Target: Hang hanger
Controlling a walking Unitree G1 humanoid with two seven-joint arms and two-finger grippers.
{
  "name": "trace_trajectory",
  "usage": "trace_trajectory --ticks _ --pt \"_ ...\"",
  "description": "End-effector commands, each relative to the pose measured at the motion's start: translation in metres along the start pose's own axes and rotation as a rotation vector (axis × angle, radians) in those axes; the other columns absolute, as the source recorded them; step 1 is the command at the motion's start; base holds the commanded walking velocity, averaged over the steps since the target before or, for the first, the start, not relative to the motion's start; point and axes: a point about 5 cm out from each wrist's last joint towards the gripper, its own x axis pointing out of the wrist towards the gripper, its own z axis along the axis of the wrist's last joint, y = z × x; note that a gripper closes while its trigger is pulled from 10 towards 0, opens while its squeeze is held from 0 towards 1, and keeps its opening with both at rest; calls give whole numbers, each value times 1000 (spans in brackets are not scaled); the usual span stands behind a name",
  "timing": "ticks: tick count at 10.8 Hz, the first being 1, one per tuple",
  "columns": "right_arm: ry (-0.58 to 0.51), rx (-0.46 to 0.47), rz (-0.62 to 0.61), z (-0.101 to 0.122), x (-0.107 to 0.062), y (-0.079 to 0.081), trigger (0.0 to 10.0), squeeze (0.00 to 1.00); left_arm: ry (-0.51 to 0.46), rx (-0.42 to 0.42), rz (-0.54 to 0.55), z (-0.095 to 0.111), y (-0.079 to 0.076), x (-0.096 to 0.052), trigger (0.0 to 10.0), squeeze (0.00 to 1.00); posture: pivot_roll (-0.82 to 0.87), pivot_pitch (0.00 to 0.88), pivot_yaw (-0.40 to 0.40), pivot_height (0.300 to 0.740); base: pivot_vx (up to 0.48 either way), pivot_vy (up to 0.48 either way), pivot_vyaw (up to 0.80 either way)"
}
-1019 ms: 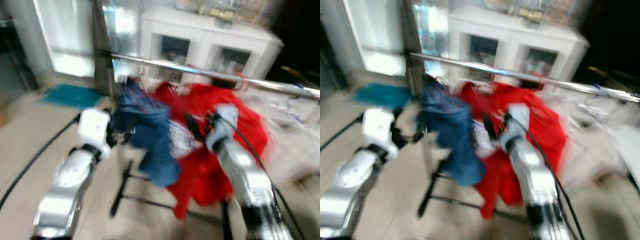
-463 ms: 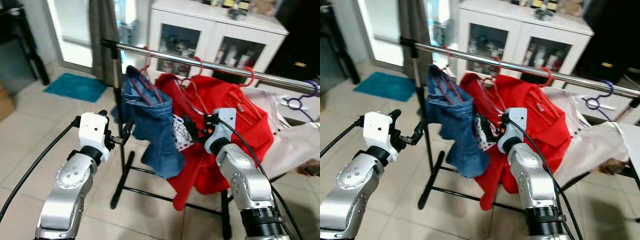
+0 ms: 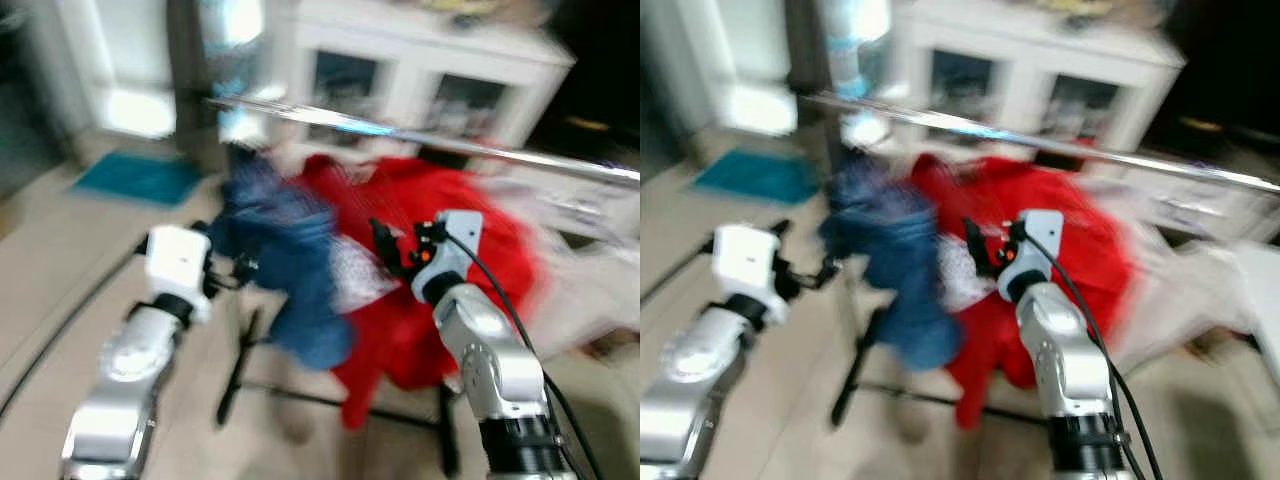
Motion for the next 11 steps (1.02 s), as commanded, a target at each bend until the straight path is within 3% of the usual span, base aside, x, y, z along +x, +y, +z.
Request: trace_trajectory --ticks 1,3,5,7,11 --pt "-5 7 -11 3 -1 -4 10000 0 -15 -10 -35 3 -8 0 10000 0 33 0 -108 740 315 0 0" --pt "-30 18 51 6 0 4 10000 0 -15 -10 -34 2 -8 -1 10000 0 40 0 -115 740 321 0 0" --pt "8 -164 83 4 0 9 10000 0 -19 -5 -39 3 -8 -1 10000 0 42 0 -117 740 328 0 400" --pt "-36 -96 77 8 0 8 10000 0 -24 4 -54 4 -9 -1 10000 0 45 0 -117 740 322 0 400" --pt "-84 -126 -2 21 -1 -8 10000 0 -25 44 -241 6 -15 -8 10000 0 41 0 -113 740 0 0 0"
